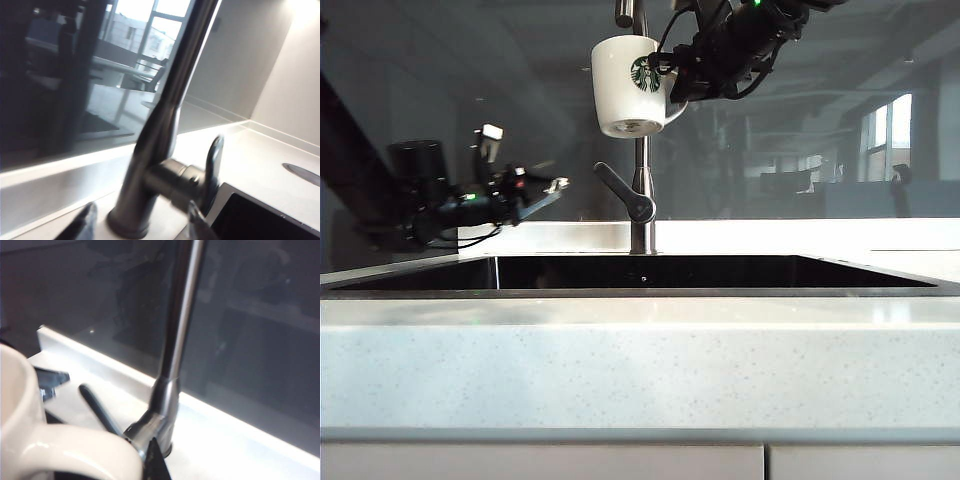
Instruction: Pick up the mug next to the sink, go to the faucet to get some water, pour the water into the sink, and finally put the mug back to its place.
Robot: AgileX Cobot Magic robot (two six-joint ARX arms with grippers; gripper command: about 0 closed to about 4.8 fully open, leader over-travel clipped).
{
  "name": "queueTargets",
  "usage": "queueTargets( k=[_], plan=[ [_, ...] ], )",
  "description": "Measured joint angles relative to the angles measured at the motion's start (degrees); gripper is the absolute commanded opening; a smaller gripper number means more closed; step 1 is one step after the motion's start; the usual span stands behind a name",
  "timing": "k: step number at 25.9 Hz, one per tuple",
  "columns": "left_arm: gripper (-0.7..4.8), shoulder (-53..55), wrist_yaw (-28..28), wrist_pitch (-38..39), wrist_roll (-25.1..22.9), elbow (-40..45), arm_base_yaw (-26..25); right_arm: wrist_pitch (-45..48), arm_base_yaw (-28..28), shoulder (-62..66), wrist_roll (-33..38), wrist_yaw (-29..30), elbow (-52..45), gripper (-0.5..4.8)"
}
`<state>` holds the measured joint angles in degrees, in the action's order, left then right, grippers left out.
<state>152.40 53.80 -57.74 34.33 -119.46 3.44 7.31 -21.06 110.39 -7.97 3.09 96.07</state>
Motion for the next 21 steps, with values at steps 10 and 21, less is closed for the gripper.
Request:
queueTargets(
  k=[10, 21],
  plan=[
    [2.46, 0.2, -0.8, 5.3, -10.2, -3.3, 5.6, -0.7, 0.0, -0.1, -0.3, -1.0, 1.5, -0.06],
    [1.23, 0.2, -1.8, -2.1, -5.0, -3.3, 6.0, 0.1, 0.0, -0.1, -0.4, -1.0, 1.5, -0.06]
  ],
)
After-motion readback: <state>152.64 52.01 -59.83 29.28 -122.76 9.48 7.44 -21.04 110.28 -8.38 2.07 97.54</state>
